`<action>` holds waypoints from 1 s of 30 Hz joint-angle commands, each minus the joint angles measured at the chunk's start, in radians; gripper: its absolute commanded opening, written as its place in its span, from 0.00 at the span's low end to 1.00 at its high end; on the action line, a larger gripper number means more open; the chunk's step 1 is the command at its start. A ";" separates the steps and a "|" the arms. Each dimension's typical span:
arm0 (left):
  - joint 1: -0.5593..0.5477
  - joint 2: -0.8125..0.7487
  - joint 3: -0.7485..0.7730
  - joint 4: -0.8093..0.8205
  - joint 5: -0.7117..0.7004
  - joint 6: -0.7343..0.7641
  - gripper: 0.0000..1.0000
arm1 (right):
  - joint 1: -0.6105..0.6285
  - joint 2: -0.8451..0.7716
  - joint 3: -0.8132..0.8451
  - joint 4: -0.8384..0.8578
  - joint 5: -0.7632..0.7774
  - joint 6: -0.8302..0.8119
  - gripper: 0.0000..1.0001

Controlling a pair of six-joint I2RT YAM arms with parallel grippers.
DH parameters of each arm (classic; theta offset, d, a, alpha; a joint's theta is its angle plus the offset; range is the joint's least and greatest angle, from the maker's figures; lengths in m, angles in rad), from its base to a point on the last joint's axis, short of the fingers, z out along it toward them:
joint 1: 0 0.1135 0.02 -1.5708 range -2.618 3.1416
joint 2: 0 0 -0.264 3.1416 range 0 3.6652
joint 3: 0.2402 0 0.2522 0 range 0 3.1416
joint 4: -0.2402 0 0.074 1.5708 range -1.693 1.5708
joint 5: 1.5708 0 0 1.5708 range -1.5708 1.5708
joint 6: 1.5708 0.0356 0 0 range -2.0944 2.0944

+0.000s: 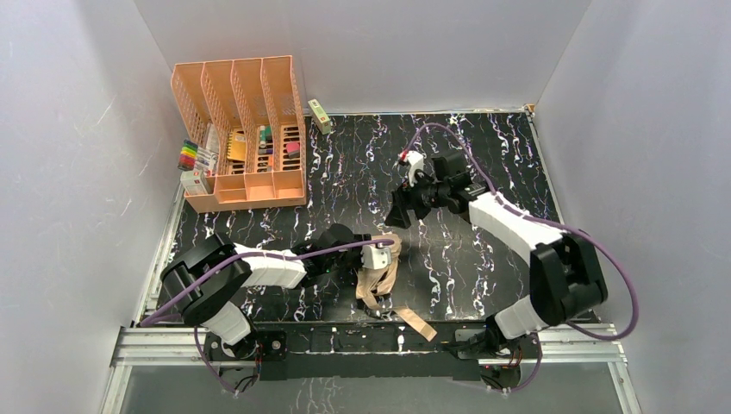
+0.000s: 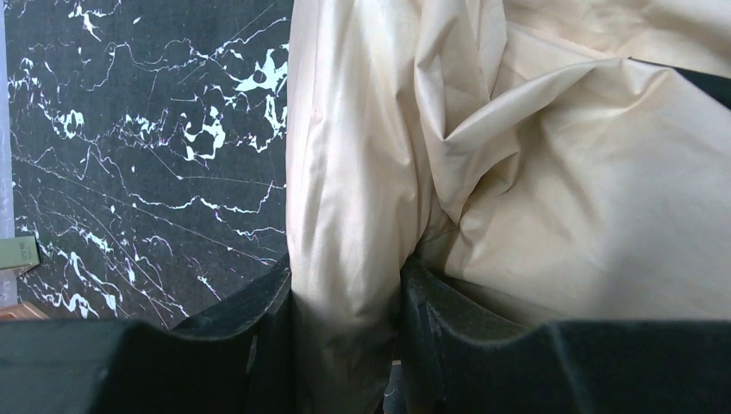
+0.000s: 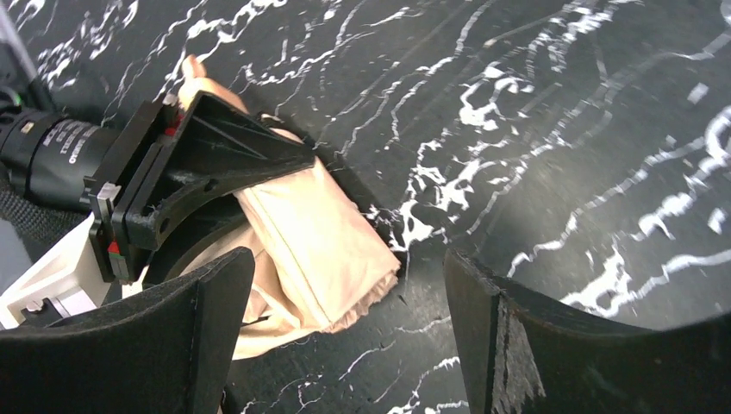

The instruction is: Put away the umbrella

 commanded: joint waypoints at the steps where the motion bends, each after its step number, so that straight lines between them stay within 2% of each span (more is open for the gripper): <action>1: -0.014 0.008 -0.040 -0.097 0.038 0.016 0.00 | 0.000 0.087 0.093 -0.063 -0.226 -0.205 0.90; 8: -0.015 0.019 -0.012 -0.141 0.054 0.004 0.00 | 0.008 0.222 0.151 -0.199 -0.303 -0.341 0.95; 12: -0.017 0.017 -0.017 -0.141 0.066 0.003 0.00 | 0.027 0.279 0.159 -0.252 -0.329 -0.390 0.95; 21: -0.026 0.017 -0.021 -0.145 0.089 -0.001 0.00 | 0.112 0.376 0.182 -0.270 -0.253 -0.415 0.92; 23: -0.026 0.015 -0.022 -0.145 0.088 -0.001 0.00 | 0.121 0.395 0.189 -0.274 -0.217 -0.416 0.88; 26: -0.026 0.005 -0.024 -0.142 0.085 -0.017 0.00 | 0.135 0.413 0.196 -0.291 -0.149 -0.432 0.77; 30: -0.026 -0.028 -0.031 -0.117 0.056 -0.041 0.00 | 0.162 0.414 0.186 -0.300 -0.026 -0.447 0.56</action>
